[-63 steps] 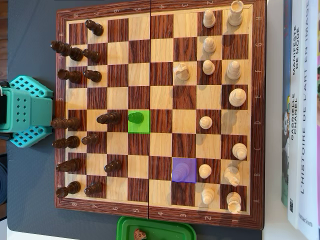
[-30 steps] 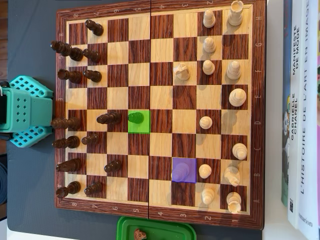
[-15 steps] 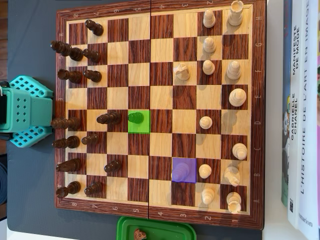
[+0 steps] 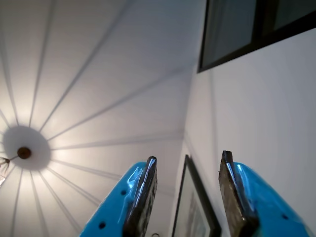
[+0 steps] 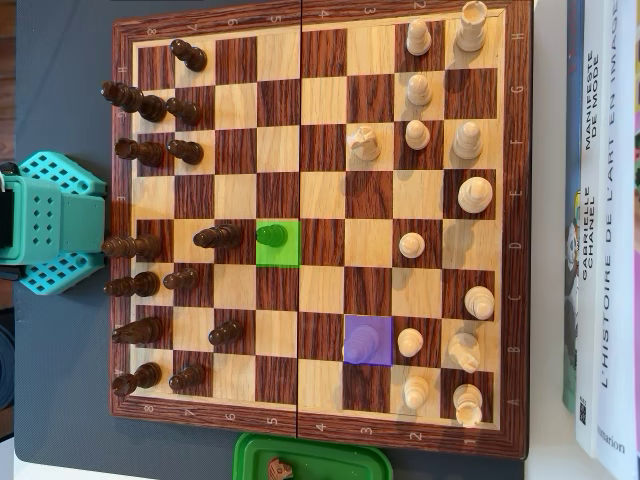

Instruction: Play chess

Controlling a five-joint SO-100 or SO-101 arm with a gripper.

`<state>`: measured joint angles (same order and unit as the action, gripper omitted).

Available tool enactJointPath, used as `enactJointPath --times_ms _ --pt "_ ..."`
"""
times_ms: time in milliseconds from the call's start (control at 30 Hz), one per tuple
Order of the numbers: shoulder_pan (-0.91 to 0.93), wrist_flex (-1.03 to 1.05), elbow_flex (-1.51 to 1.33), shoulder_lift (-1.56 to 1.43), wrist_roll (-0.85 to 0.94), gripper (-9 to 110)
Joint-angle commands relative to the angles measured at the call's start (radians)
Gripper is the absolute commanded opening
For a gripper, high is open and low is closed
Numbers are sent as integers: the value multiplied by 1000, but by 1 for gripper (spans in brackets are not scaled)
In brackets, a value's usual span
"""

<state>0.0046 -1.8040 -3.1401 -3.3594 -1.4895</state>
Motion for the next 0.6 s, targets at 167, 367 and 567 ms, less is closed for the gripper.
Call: enactJointPath --times_ms 167,367,567 --pt "0 -2 -18 12 2 18" --pt "-6 -2 -18 14 -3 18" --pt "-9 -2 -18 12 -5 19"
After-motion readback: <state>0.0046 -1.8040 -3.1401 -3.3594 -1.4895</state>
